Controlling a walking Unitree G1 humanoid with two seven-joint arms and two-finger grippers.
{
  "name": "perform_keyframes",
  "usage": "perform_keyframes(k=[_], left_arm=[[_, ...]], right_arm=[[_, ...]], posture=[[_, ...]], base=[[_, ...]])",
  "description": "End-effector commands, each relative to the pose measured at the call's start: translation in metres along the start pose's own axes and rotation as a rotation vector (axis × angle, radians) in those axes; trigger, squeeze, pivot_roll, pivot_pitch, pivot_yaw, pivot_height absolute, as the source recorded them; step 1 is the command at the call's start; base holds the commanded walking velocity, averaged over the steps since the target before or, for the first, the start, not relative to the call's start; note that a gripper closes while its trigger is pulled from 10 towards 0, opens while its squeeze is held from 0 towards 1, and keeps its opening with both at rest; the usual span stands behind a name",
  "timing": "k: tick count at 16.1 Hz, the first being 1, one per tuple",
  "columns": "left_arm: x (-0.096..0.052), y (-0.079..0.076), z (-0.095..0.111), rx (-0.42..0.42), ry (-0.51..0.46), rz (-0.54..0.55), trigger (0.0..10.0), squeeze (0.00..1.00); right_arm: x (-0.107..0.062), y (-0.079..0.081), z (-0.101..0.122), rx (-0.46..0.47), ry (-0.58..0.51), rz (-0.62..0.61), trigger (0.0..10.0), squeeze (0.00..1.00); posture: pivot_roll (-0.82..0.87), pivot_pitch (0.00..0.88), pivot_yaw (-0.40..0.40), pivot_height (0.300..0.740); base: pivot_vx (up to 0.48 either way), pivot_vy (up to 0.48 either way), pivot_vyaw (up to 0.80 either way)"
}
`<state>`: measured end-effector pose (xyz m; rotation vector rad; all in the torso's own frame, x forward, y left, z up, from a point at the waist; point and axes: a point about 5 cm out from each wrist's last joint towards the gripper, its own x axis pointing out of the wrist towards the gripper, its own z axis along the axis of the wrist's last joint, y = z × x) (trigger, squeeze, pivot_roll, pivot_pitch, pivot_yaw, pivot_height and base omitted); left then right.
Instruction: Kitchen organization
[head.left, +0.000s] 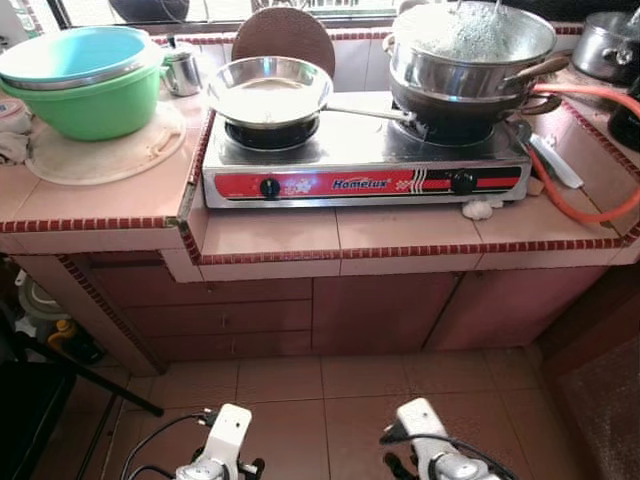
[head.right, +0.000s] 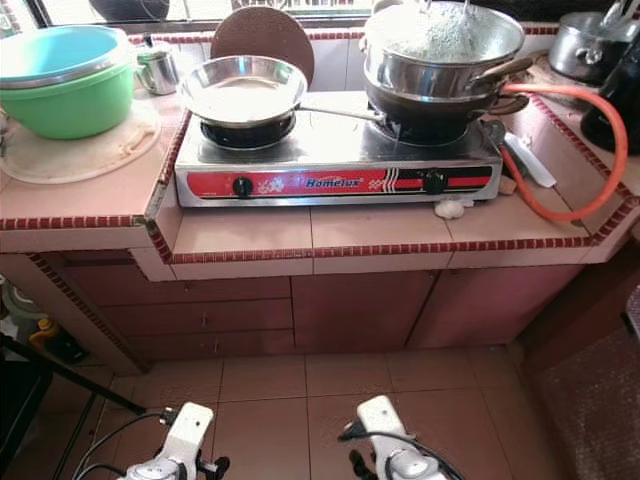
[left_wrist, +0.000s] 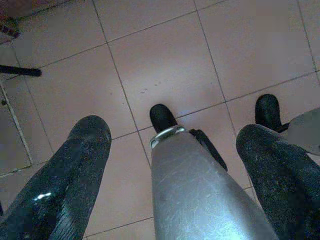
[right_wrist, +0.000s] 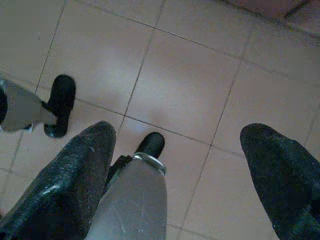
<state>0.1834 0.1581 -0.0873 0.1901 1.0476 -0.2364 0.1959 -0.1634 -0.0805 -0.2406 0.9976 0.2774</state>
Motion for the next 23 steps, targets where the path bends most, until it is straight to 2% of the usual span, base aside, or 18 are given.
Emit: perform_keyframes(k=[1, 4, 6, 9, 10, 12, 18, 20, 23], left_arm=[[-0.001, 0.002, -0.004, 0.014, 0.011, 0.004, 10.0, 0.00], [-0.001, 0.005, -0.003, 0.024, -0.008, 0.024, 10.0, 0.00], [-0.002, 0.006, -0.004, -0.001, -0.023, 0.033, 10.0, 0.00], [-0.002, 0.006, -0.005, -0.015, -0.024, 0.028, 10.0, 0.00], [-0.003, -0.001, -0.018, -0.022, -0.009, 0.023, 10.0, 0.00], [-0.003, -0.002, -0.025, -0.041, 0.004, 0.037, 10.0, 0.00], [-0.004, 0.002, -0.024, -0.051, 0.004, 0.054, 10.0, 0.00], [-0.004, 0.002, -0.025, -0.060, 0.002, 0.064, 10.0, 0.00], [-0.004, 0.003, -0.024, -0.099, -0.018, 0.095, 10.0, 0.00]], right_arm=[[0.000, -0.002, 0.001, 0.050, -0.002, -0.022, 10.0, 0.00], [0.000, -0.007, 0.003, 0.170, -0.013, -0.052, 10.0, 0.00], [0.000, -0.008, 0.007, 0.226, -0.026, -0.062, 10.0, 0.00], [0.001, -0.004, 0.010, 0.258, -0.038, -0.050, 10.0, 0.00], [0.001, -0.002, 0.012, 0.269, -0.047, -0.044, 10.0, 0.00], [0.002, 0.000, 0.014, 0.271, -0.053, -0.031, 10.0, 0.00], [0.002, 0.002, 0.022, 0.227, -0.072, -0.007, 10.0, 0.00], [0.002, 0.003, 0.024, 0.184, -0.081, 0.015, 10.0, 0.00], [0.002, 0.002, 0.024, 0.138, -0.074, 0.024, 10.0, 0.00]], posture=[[-0.06, 0.123, 0.015, 0.740], [-0.08, 0.151, 0.030, 0.740], [-0.09, 0.157, 0.038, 0.740], [-0.12, 0.161, 0.050, 0.740], [-0.12, 0.161, 0.052, 0.740], [-0.13, 0.160, 0.051, 0.740], [-0.12, 0.155, 0.044, 0.740], [-0.11, 0.152, 0.032, 0.740], [-0.09, 0.145, 0.004, 0.740]], base=[[0.000, 0.000, 0.00], [0.000, 0.000, 0.00], [0.000, 0.000, 0.00], [0.000, 0.000, 0.00], [0.000, 0.000, 0.00], [0.000, 0.000, 0.00], [0.000, 0.000, 0.00], [0.000, 0.000, 0.00], [0.000, 0.000, 0.80]])
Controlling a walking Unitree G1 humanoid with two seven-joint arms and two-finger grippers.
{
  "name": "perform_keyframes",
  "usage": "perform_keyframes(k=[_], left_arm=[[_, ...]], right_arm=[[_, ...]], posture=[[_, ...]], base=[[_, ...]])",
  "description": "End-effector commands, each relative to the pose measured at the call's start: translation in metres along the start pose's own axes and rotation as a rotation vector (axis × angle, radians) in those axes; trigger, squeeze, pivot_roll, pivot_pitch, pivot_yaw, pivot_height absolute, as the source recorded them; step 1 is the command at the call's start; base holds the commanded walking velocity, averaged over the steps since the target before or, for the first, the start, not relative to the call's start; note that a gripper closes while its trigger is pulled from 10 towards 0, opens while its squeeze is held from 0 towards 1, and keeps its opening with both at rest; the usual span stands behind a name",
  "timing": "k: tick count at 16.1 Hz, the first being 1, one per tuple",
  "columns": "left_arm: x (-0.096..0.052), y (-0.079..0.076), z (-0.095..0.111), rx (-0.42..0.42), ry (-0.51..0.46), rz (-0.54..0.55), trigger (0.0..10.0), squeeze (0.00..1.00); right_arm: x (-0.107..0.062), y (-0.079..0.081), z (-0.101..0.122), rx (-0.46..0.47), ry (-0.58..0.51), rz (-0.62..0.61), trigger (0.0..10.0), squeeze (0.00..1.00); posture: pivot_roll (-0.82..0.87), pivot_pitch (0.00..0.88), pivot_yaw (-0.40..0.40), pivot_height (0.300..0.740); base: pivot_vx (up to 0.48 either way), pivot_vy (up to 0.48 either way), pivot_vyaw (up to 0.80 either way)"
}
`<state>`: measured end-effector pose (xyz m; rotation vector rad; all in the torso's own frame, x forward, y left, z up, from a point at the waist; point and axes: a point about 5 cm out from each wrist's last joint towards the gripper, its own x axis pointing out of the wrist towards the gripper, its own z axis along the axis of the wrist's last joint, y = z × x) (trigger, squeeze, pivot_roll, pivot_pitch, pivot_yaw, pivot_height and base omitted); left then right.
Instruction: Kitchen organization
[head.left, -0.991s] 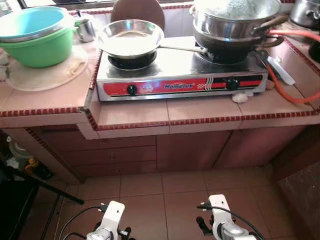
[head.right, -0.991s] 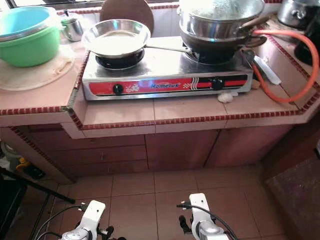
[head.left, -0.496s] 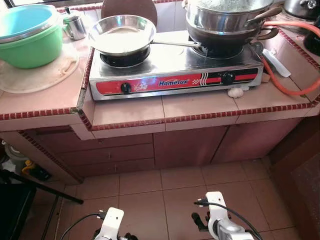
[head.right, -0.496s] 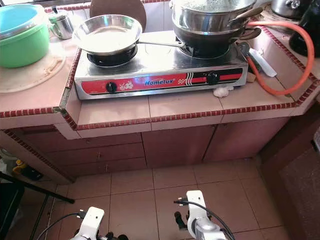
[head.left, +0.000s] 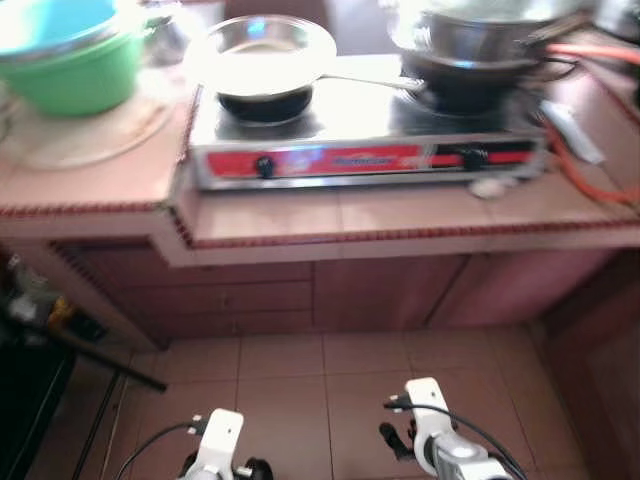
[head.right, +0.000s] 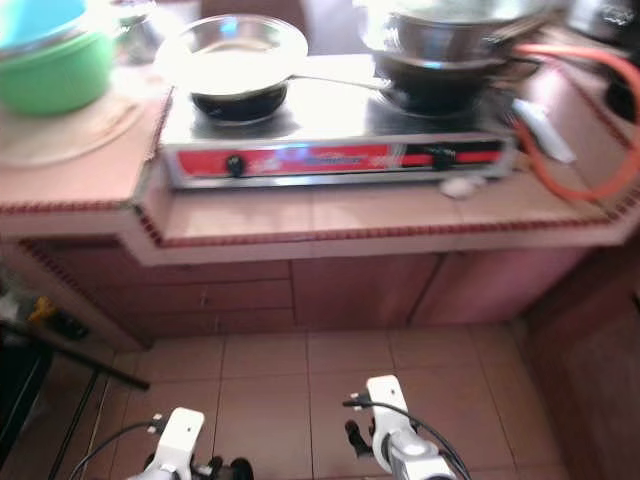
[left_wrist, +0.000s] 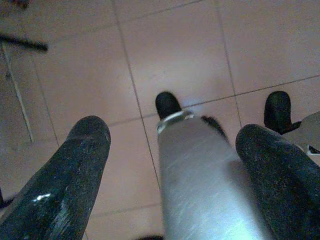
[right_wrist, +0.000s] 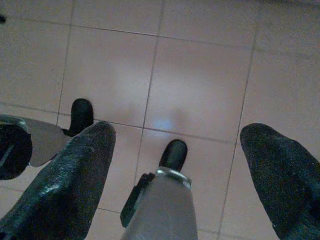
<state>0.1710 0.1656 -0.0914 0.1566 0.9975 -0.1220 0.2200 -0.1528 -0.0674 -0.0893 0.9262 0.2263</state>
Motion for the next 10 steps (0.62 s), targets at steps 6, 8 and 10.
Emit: perform_keyframes(k=[6, 8, 10], left_arm=[[-0.002, 0.003, -0.013, -0.047, 0.027, 0.025, 10.0, 0.00], [-0.003, 0.003, -0.013, -0.046, 0.028, 0.024, 10.0, 0.00], [-0.003, 0.004, -0.014, -0.041, 0.029, 0.024, 10.0, 0.00]], right_arm=[[0.001, -0.001, 0.009, -0.020, -0.010, 0.010, 10.0, 0.00], [0.001, -0.001, 0.007, -0.026, -0.004, -0.001, 10.0, 0.00], [0.001, -0.001, 0.004, -0.017, 0.002, -0.007, 10.0, 0.00]], posture=[[-0.08, 0.138, -0.012, 0.740], [-0.08, 0.138, -0.012, 0.740], [-0.08, 0.139, -0.007, 0.740]], base=[[0.000, 0.000, 0.35], [0.000, 0.000, 0.00], [0.000, 0.000, 0.00]])
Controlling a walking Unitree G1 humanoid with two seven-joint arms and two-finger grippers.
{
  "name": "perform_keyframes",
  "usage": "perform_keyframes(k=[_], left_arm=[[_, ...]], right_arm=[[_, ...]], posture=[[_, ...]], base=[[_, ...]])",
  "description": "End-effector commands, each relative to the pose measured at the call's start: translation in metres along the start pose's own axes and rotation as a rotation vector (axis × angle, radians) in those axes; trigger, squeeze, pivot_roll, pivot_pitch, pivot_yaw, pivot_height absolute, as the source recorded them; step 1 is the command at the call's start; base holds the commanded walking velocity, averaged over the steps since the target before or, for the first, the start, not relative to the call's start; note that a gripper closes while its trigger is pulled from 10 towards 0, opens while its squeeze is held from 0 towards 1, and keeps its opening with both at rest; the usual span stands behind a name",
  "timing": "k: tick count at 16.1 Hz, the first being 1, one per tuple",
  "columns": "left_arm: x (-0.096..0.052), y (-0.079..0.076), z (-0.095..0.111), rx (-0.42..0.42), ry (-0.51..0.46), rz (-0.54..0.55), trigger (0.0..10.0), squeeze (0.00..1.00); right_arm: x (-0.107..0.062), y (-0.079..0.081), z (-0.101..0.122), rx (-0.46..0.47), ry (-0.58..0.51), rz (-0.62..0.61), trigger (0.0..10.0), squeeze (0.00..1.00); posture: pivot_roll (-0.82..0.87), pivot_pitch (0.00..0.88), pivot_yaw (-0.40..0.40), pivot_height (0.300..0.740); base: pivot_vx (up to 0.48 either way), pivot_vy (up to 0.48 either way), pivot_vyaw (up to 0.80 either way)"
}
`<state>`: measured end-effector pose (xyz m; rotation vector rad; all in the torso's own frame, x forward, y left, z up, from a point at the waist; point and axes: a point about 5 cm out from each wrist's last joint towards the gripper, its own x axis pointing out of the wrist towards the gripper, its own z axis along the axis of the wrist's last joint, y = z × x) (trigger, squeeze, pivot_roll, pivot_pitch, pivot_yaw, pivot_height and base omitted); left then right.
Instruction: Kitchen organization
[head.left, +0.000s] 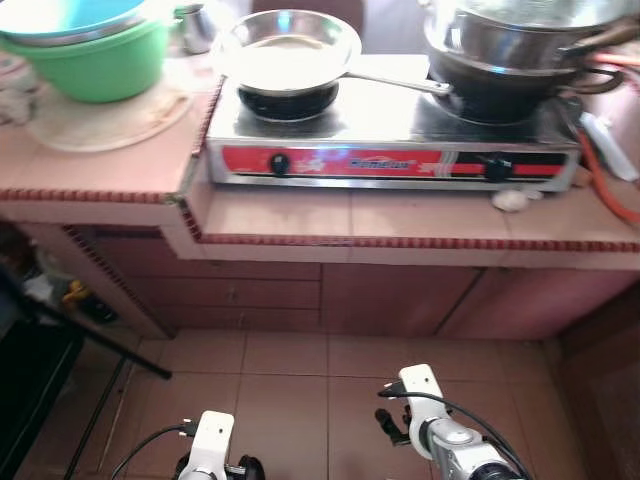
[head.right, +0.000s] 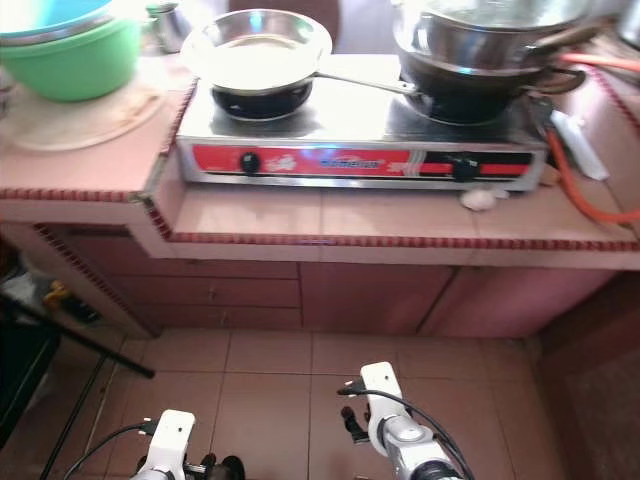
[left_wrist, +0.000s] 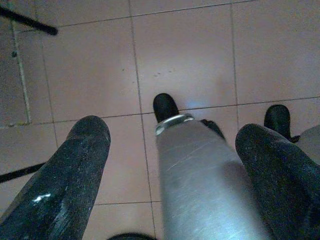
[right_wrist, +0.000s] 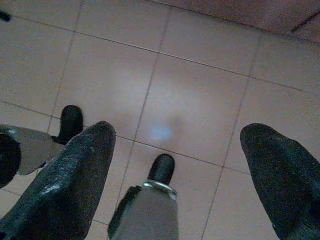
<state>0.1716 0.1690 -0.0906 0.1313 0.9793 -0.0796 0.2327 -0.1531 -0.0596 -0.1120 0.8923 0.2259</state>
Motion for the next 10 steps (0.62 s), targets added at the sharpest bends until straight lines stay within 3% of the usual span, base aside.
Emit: perform_keyframes(k=[1, 10], left_arm=[[-0.0025, 0.0015, -0.0137, 0.002, 0.047, -0.001, 10.0, 0.00], [-0.0020, 0.0039, -0.0111, 0.044, 0.047, -0.022, 10.0, 0.00]], right_arm=[[-0.0011, 0.0023, -0.0118, 0.007, 0.035, 0.004, 10.0, 0.00], [-0.0013, 0.0015, -0.0143, 0.040, 0.037, -0.031, 10.0, 0.00]], posture=[[-0.08, 0.139, -0.007, 0.740], [-0.08, 0.119, 0.031, 0.740]], base=[[0.000, 0.000, 0.00], [0.000, 0.000, 0.00]])
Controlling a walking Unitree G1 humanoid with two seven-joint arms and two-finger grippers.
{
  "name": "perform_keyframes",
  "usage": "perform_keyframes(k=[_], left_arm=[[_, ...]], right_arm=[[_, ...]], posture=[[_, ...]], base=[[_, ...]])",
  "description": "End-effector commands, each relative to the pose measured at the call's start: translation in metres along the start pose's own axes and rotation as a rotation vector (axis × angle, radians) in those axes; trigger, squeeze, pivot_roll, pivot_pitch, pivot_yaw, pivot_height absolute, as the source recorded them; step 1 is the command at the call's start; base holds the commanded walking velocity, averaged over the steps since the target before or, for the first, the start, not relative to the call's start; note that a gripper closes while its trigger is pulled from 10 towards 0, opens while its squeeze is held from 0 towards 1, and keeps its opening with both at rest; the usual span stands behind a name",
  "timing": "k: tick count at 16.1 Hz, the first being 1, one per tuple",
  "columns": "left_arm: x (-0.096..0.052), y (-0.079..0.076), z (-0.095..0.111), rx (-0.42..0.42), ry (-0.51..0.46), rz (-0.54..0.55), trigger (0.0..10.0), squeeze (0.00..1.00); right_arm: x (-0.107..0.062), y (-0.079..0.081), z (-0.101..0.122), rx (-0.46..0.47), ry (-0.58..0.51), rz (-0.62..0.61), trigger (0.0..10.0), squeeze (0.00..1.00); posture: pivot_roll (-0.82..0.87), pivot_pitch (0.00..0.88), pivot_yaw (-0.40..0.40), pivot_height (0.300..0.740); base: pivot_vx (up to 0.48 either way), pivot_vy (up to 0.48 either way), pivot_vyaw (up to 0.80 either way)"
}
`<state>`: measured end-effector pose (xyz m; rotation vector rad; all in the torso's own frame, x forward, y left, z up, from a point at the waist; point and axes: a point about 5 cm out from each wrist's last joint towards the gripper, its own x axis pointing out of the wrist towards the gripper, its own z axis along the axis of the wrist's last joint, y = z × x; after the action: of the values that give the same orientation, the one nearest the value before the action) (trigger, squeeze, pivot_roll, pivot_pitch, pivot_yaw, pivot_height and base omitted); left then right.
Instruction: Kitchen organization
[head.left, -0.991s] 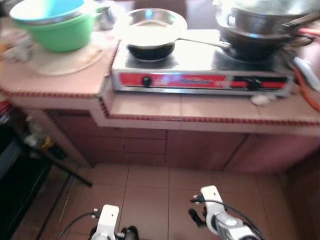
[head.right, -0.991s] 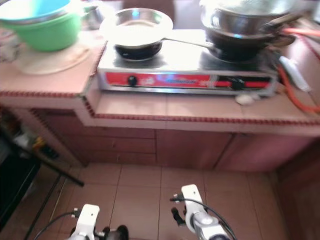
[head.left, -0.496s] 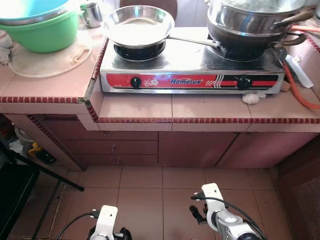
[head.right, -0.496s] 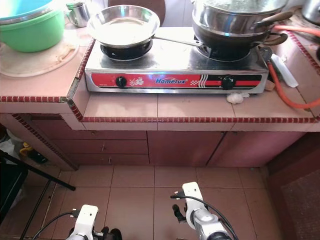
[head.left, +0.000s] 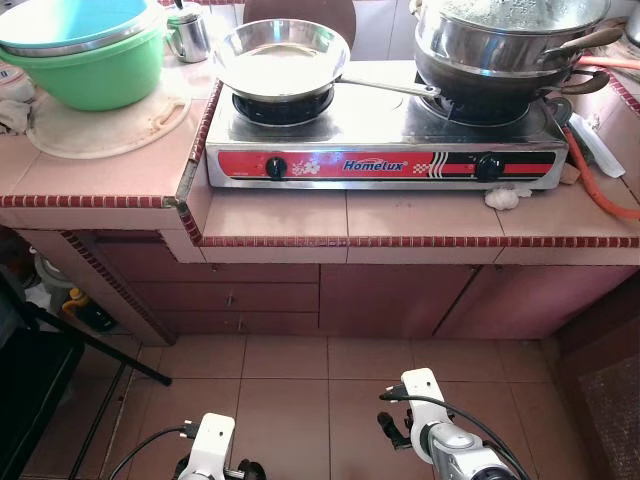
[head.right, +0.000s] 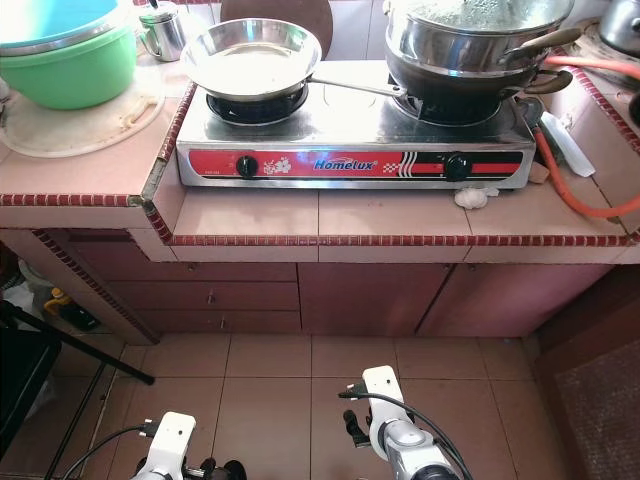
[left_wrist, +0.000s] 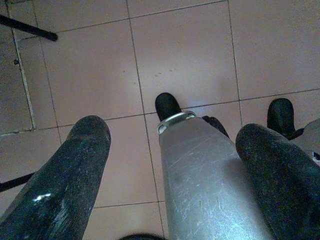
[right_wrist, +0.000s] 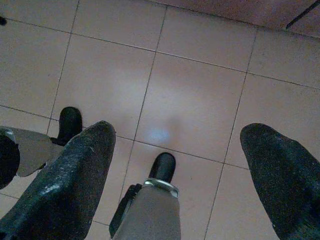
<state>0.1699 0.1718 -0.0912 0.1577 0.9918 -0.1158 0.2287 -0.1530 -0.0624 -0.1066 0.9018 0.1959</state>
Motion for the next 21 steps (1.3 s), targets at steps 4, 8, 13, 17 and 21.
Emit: perform_keyframes(k=[4, 8, 13, 17, 21], left_arm=[[0.000, -0.001, -0.005, 0.044, 0.037, -0.036, 10.0, 0.00], [0.001, -0.001, 0.004, 0.066, 0.023, -0.048, 10.0, 0.00], [0.002, -0.001, 0.009, 0.059, 0.022, -0.035, 10.0, 0.00], [0.002, -0.002, 0.005, 0.041, 0.026, -0.027, 10.0, 0.00], [0.001, 0.000, 0.004, -0.008, 0.027, -0.009, 10.0, 0.00]], right_arm=[[-0.001, -0.003, -0.007, 0.032, 0.023, -0.029, 10.0, 0.00], [-0.001, -0.006, -0.002, 0.025, 0.012, -0.039, 10.0, 0.00], [-0.002, -0.011, -0.007, -0.010, 0.027, -0.044, 10.0, 0.00], [-0.003, -0.013, -0.008, -0.025, 0.032, -0.044, 10.0, 0.00], [-0.003, -0.012, -0.008, -0.014, 0.033, -0.039, 10.0, 0.00]], posture=[[-0.09, 0.062, 0.048, 0.740], [-0.10, 0.011, 0.055, 0.740], [-0.10, 0.008, 0.041, 0.740], [-0.11, 0.015, 0.034, 0.740], [-0.10, 0.025, 0.021, 0.740]], base=[[0.000, 0.000, 0.00], [0.000, 0.000, 0.00], [0.000, 0.000, 0.00], [0.000, 0.000, 0.00], [0.000, 0.000, 0.00]])
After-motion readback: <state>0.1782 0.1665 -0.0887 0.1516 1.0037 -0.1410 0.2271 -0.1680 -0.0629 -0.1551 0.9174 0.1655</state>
